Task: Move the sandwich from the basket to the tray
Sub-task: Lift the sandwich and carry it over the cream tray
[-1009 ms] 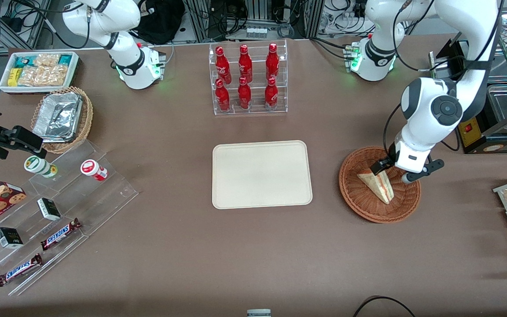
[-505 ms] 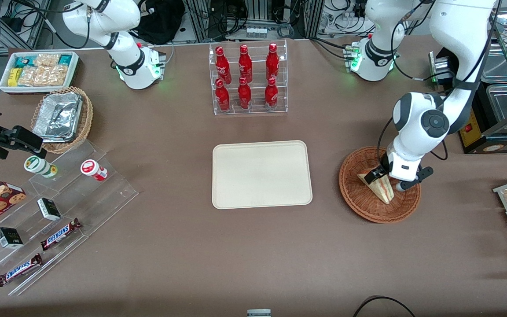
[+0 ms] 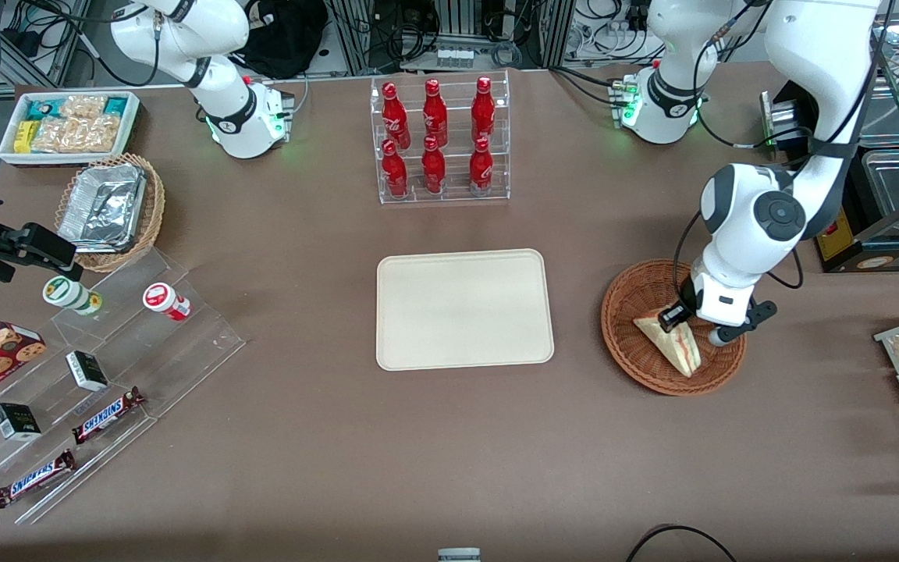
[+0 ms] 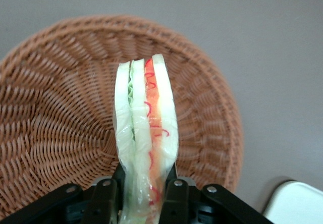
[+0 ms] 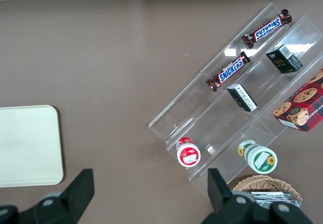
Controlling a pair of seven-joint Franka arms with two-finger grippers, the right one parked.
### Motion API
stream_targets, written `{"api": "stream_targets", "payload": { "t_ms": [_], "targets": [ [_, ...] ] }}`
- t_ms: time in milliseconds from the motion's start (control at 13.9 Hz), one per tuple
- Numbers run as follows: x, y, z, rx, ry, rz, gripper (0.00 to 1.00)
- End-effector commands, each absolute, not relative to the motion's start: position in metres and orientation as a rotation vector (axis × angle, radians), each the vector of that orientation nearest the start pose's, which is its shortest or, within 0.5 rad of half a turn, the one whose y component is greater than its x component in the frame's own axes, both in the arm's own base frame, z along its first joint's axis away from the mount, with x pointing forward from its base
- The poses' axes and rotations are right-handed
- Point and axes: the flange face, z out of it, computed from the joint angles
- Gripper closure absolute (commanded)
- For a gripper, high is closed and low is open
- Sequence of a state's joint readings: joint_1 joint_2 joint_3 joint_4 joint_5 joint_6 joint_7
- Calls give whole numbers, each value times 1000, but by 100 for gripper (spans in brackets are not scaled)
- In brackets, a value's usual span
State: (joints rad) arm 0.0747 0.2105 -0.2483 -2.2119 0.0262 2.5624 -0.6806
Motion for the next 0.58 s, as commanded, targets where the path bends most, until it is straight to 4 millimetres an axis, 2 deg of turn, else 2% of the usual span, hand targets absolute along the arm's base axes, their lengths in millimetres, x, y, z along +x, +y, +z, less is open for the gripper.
{"api": "stream_targets", "payload": {
  "t_ms": [0, 144, 216, 288, 360, 505],
  "targets": [
    [563, -118, 355, -3109, -755, -132, 92],
    [572, -138, 392, -3083, -705, -6, 93],
    [573, -153, 408, -3072, -679, 43, 92],
    [570, -176, 419, -3069, -648, 69, 92],
    [566, -206, 425, -3084, -594, 63, 92],
    [556, -258, 419, -3106, -487, 72, 91]
  ]
}}
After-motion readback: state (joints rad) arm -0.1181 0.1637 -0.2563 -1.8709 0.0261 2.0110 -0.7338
